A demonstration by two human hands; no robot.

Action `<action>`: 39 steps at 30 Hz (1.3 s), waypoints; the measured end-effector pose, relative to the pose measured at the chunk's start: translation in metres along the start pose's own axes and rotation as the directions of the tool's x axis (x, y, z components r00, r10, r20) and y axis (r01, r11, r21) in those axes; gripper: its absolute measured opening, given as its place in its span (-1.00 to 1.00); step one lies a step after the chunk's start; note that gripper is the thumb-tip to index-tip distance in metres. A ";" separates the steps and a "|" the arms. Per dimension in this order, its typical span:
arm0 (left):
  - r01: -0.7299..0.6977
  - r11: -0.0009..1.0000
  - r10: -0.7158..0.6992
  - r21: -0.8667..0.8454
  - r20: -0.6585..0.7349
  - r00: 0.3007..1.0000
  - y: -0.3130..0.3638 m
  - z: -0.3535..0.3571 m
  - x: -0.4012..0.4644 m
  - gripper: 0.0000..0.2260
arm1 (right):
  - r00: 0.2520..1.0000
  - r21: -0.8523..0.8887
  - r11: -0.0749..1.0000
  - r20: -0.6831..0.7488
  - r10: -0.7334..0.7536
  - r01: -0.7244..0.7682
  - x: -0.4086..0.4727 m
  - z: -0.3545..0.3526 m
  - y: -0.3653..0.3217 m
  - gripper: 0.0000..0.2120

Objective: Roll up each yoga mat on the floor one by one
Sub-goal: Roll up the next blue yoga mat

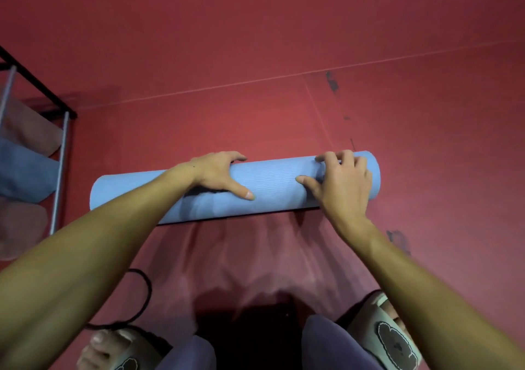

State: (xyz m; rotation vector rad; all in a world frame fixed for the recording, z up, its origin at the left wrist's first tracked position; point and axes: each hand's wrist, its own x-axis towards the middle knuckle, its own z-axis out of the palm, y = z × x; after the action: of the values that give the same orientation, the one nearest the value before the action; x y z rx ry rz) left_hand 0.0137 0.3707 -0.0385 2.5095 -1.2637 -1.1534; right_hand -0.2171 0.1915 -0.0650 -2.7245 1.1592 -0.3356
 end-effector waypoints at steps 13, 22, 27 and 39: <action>0.014 0.997 -0.017 0.070 0.037 0.999 0.009 0.009 0.002 -0.02 | 0.798 0.766 0.303 0.420 0.433 -0.567 -0.092 0.030 0.022 -0.07; -0.036 0.935 0.197 0.353 -0.432 0.880 0.003 -0.046 -0.028 0.12 | 0.812 0.865 -0.289 0.490 0.318 -0.409 -0.004 -0.044 0.008 -0.23; -0.010 0.948 0.198 0.318 -0.566 0.800 0.022 -0.098 -0.054 0.13 | 0.882 0.906 -0.301 0.381 0.279 -0.296 0.053 -0.127 -0.006 0.04; -0.216 0.933 0.359 0.287 -0.705 0.612 0.127 -0.227 -0.232 0.30 | 0.896 0.794 0.415 -0.387 -0.218 0.444 0.063 -0.275 -0.154 0.14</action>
State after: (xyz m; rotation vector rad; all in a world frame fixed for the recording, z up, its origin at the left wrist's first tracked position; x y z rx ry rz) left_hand -0.0014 0.4039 0.3082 2.3137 -1.4367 0.1219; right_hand -0.1423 0.2354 0.2444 -1.9282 0.2336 -1.0024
